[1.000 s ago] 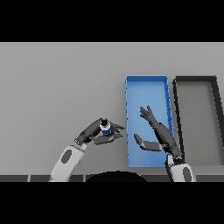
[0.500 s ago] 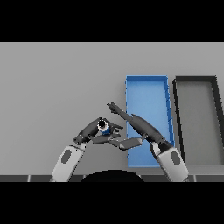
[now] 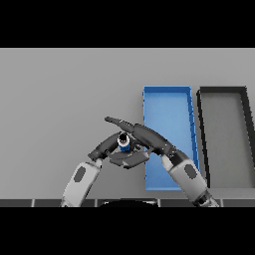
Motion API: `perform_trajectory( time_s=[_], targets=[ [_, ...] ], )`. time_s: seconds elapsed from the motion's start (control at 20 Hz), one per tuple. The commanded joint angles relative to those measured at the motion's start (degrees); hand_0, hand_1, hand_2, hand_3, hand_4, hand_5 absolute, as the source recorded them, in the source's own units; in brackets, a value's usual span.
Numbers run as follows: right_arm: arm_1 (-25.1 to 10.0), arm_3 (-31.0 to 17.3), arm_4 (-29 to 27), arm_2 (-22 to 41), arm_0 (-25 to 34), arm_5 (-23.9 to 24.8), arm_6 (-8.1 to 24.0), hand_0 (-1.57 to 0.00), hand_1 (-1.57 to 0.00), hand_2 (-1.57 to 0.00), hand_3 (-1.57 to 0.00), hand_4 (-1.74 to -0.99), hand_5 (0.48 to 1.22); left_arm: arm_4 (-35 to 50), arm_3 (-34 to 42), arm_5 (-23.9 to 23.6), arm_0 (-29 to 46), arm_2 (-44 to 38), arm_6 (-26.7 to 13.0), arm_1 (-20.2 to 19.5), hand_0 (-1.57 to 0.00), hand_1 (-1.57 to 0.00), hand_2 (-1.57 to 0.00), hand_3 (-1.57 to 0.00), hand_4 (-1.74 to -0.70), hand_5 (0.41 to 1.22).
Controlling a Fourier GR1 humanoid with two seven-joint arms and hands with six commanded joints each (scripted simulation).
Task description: Pick up the blue pipe and place it into the blue bin.
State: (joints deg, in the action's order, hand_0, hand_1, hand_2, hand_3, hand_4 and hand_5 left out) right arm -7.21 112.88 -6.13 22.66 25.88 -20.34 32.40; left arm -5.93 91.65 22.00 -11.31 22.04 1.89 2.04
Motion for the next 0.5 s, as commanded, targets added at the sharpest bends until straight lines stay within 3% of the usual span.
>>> perform_trajectory(
  time_s=[0.0, 0.1, 0.15, 0.25, 0.4, 0.45],
  targets=[
    [0.3, -1.2, 0.2, 0.2, 0.8, -0.5, 0.1, -0.07, -0.11, -0.17, -0.04, -1.204, 0.497, -0.9, -0.1, -0.4, 0.1, 0.1, -0.9, 0.6, -1.57, -1.57, -1.57, -1.57, -1.47, 1.221],
    [0.0, -2.3, -0.5, -0.1, 1.7, -1.8, -0.5, -0.32, -0.36, -0.38, -0.24, -1.278, 0.485, -0.5, -0.5, 1.0, 0.4, -0.9, 0.0, 0.3, -1.57, -1.57, -1.57, -1.57, -1.52, 1.221],
    [0.8, -2.9, -0.1, 0.5, 2.4, -1.9, -1.2, -0.51, -0.53, -0.54, -0.40, -1.331, 0.489, -0.3, -0.2, 1.3, 0.5, -0.8, -2.5, 0.6, -1.57, -1.57, -1.57, -1.57, -1.56, 1.221],
    [1.8, -3.6, 0.3, 0.8, 2.9, -1.4, -1.5, -0.88, -0.88, -0.91, -0.76, -1.467, 0.518, -0.2, 0.8, 1.2, 1.0, -0.7, -2.9, -0.2, -1.57, -1.57, -1.57, -1.57, -1.62, 1.221],
    [3.3, -3.6, -1.3, 1.4, 2.6, -0.5, -1.8, -1.22, -1.22, -1.23, -1.02, -1.581, 0.650, 1.6, 0.1, 1.4, 1.1, -0.6, -1.7, 1.3, -1.57, -1.57, -1.57, -1.52, -1.68, 1.221],
    [3.8, -4.7, -1.5, 1.6, 2.4, 0.4, -3.0, -1.29, -1.29, -1.30, -1.10, -1.606, 0.765, 2.5, 0.0, 1.9, 1.3, -1.1, -1.0, 1.2, -1.57, -1.57, -1.57, -1.53, -1.69, 1.221]
  ],
)
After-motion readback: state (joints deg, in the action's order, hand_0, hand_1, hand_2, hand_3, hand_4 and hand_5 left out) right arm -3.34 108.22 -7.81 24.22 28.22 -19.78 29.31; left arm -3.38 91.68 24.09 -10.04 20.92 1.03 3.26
